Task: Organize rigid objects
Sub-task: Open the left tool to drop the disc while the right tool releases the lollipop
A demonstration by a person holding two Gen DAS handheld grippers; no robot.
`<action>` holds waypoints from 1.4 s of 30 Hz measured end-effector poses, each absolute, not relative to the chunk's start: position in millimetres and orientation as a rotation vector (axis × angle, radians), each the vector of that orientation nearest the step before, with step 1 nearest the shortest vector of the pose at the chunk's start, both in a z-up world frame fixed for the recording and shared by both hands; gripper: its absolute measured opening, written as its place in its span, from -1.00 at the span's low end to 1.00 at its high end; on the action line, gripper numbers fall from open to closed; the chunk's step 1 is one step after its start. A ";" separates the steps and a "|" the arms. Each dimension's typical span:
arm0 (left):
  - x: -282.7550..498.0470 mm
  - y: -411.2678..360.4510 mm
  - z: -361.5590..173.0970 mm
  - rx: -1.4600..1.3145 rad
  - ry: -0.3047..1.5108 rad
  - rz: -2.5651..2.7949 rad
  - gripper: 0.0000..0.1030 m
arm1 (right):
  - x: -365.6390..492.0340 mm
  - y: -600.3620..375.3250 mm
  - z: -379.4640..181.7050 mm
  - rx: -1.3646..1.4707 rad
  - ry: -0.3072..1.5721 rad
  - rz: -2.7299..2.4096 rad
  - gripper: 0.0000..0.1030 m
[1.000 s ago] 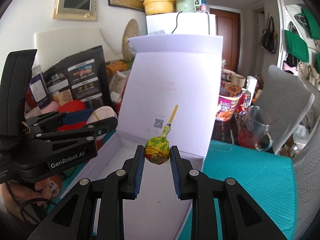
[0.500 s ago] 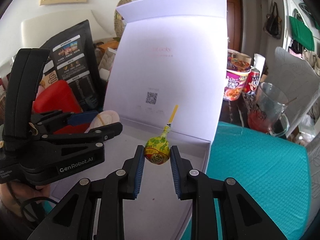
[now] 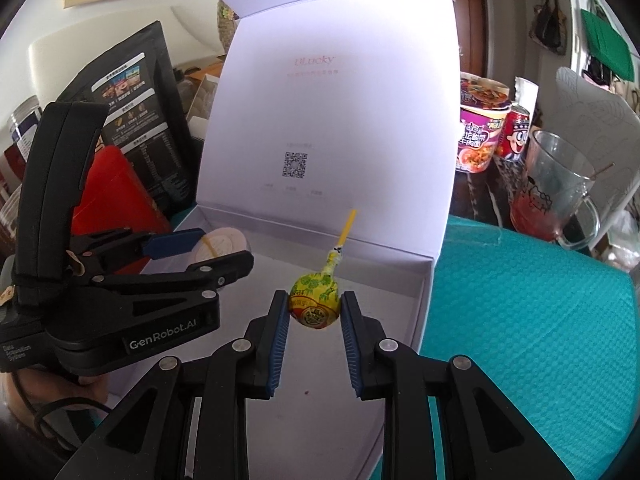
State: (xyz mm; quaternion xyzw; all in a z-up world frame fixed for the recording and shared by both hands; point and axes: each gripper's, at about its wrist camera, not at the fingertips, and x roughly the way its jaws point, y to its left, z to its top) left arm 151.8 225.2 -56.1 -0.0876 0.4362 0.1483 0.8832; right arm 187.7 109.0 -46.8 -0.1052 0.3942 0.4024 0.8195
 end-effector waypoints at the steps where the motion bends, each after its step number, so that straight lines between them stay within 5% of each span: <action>1: 155.1 223.3 -55.8 -0.187 0.910 0.306 0.00 | 187.8 109.1 -47.0 -0.223 0.842 0.856 -0.49; 5: 158.7 229.1 -61.1 -0.229 0.939 0.303 0.00 | 188.0 110.6 -48.3 -0.232 0.845 0.845 -0.47; 8: 157.6 230.9 -62.1 -0.226 0.942 0.318 0.04 | 188.1 110.7 -48.8 -0.231 0.851 0.839 -0.27; 13: 152.2 232.2 -56.7 -0.223 0.927 0.336 0.43 | 187.7 109.3 -47.7 -0.243 0.843 0.822 -0.22; 42: 102.8 199.5 32.0 -0.158 0.785 0.348 0.43 | 151.8 79.3 22.7 -0.218 0.701 0.772 -0.22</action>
